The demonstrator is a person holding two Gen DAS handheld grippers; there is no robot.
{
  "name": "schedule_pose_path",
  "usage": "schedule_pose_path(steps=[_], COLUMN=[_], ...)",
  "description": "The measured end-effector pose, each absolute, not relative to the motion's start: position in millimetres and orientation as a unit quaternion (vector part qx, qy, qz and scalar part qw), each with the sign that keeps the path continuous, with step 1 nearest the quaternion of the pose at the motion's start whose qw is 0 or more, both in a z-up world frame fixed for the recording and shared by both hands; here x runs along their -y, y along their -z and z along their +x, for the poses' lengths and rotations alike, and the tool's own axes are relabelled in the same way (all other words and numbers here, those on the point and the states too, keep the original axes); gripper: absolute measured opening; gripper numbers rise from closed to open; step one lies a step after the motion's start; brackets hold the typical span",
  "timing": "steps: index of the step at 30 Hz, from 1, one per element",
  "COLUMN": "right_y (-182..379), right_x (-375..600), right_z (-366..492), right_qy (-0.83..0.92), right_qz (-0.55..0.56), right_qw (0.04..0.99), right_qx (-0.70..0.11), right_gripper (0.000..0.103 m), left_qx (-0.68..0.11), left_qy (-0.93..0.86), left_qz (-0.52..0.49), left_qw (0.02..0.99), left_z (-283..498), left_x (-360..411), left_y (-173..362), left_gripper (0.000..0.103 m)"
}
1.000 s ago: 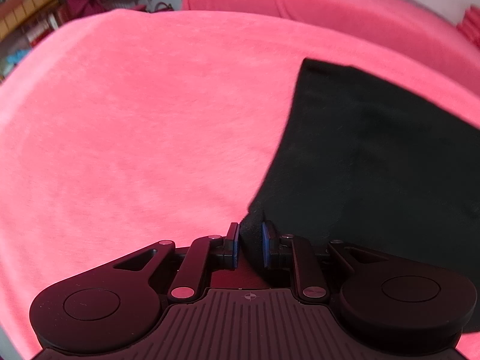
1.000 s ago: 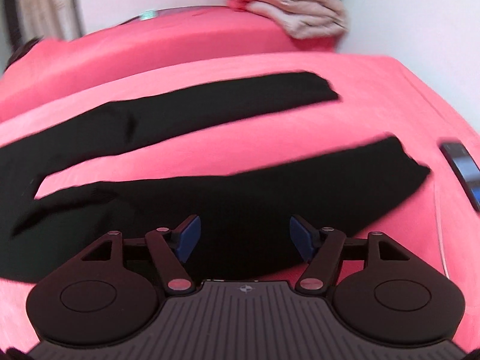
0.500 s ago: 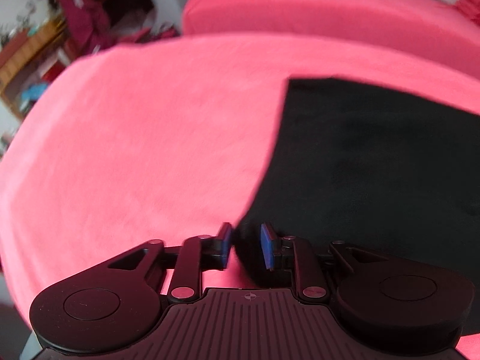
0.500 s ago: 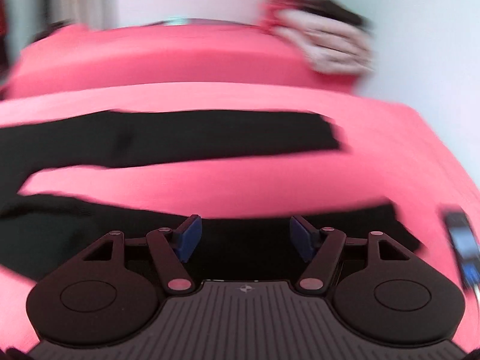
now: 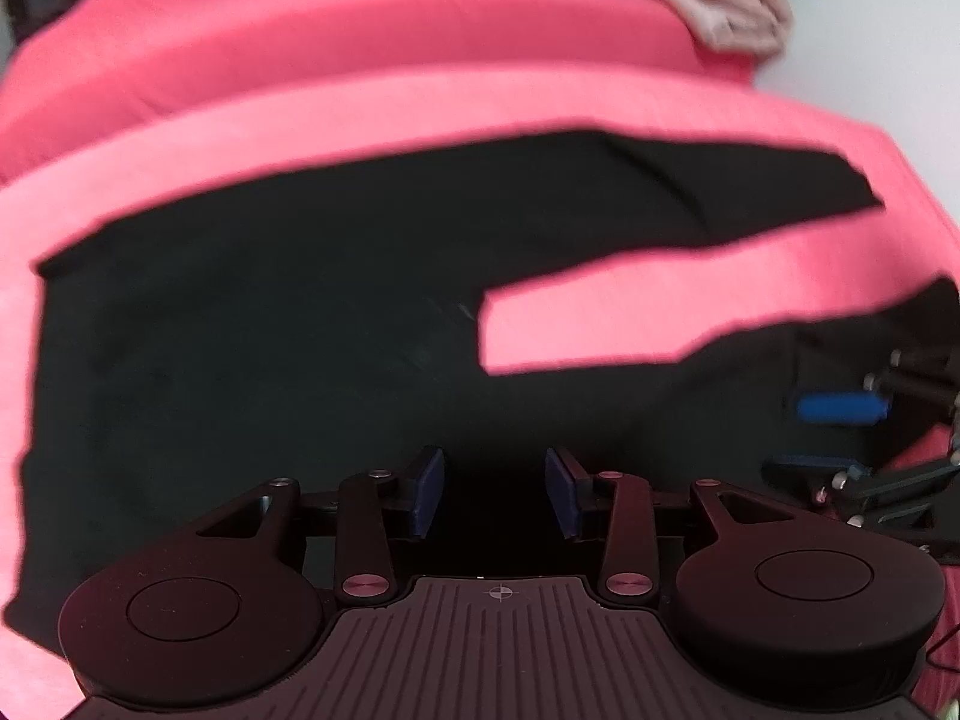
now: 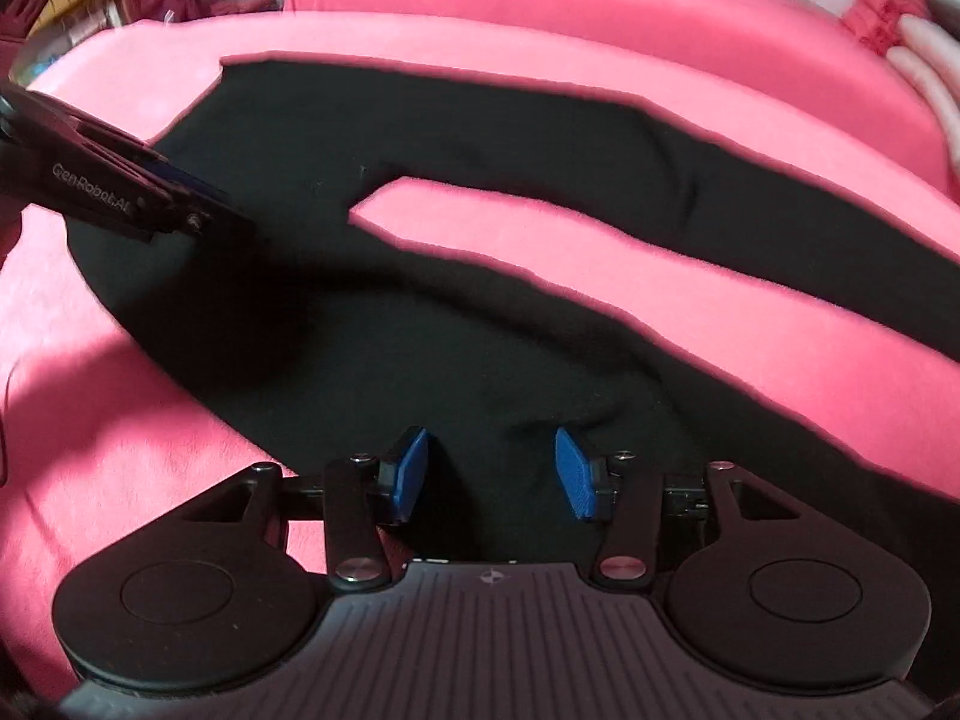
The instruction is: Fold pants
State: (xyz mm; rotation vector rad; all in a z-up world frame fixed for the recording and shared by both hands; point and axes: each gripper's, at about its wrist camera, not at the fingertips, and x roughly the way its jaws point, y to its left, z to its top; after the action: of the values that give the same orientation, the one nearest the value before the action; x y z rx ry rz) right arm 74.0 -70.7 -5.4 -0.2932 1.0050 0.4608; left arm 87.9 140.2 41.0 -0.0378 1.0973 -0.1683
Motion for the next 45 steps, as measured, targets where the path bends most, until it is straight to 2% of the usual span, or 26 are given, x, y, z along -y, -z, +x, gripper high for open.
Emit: schedule_pose_path(steps=[4,9,12,15,17,19,20,23,27,30,31,32,33,35,37,43,45], right_y=[-2.2,-17.3,-24.8,-22.1,-10.9,5.5,1.5,-5.7,-21.8,-9.5,1.0,4.2,-1.2,-9.3,-21.7,-46.7,-43.9], right_x=[75.3,91.2,115.7,110.8,104.0,97.7,94.7,89.5,106.6,113.8,113.6,114.6,114.5,117.0,128.5,176.5,179.1], right_z=[72.2,76.4,71.4,76.7,77.4,72.3,60.4,47.2,66.9,74.7,74.6,72.8,67.2,64.9,74.2,137.4,157.9], right_qy=[-0.268,-0.296,-0.277,-0.224,-0.23,-0.278,-0.304,-0.336,-0.295,-0.255,-0.262,-0.287,-0.32,-0.351,-0.344,-0.199,-0.141], right_qz=[-0.118,-0.08,-0.044,-0.078,-0.084,-0.066,-0.087,-0.126,-0.056,-0.047,-0.044,-0.044,-0.061,-0.069,-0.056,0.005,-0.025], right_qw=[0.79,0.771,0.803,0.835,0.823,0.77,0.767,0.744,0.793,0.804,0.779,0.761,0.754,0.726,0.74,0.848,0.873], right_qx=[-0.538,-0.558,-0.527,-0.496,-0.512,-0.571,-0.558,-0.564,-0.53,-0.535,-0.568,-0.58,-0.571,-0.587,-0.575,-0.49,-0.466], right_gripper=[0.054,0.053,0.052,0.054,0.054,0.068,0.073,0.072,0.068,0.069,0.07,0.079,0.079,0.077,0.075,0.074,0.065], left_qx=[-0.544,-0.542,-0.534,-0.526,-0.527,-0.533,-0.538,-0.543,-0.547,-0.551,-0.552,-0.552,-0.554,-0.558,-0.552,-0.496,-0.488], left_qy=[0.081,0.074,0.071,0.081,0.084,0.083,0.08,0.075,0.071,0.072,0.074,0.08,0.082,0.076,0.075,0.047,0.041], left_qz=[-0.015,-0.038,-0.05,-0.058,-0.046,-0.022,-0.011,-0.024,-0.044,-0.035,-0.029,-0.018,-0.004,0.005,-0.016,-0.052,-0.054], left_qw=[0.835,0.836,0.841,0.845,0.845,0.842,0.839,0.836,0.833,0.831,0.83,0.83,0.828,0.826,0.83,0.865,0.87], left_z=[89.6,76.4,70.6,77.5,83.7,87.6,89.3,94.2,99.8,99.8,97.6,94.9,92.5,91.7,95.0,136.3,157.4], left_x=[-142.6,-155.9,-155.8,-147.8,-137.6,-129.5,-128.3,-136.5,-144.6,-142.4,-141.8,-141.8,-142.8,-149.2,-161.9,-172.6,-167.5], left_y=[-24.7,-26.1,-33.5,-37.4,-34.0,-27.1,-22.5,-17.8,-19.3,-17.4,-18.0,-18.3,-18.3,-20.1,-29.9,-56.9,-54.2], left_gripper=[0.103,0.103,0.103,0.103,0.103,0.103,0.103,0.103,0.103,0.103,0.103,0.103,0.103,0.103,0.103,0.103,0.103])
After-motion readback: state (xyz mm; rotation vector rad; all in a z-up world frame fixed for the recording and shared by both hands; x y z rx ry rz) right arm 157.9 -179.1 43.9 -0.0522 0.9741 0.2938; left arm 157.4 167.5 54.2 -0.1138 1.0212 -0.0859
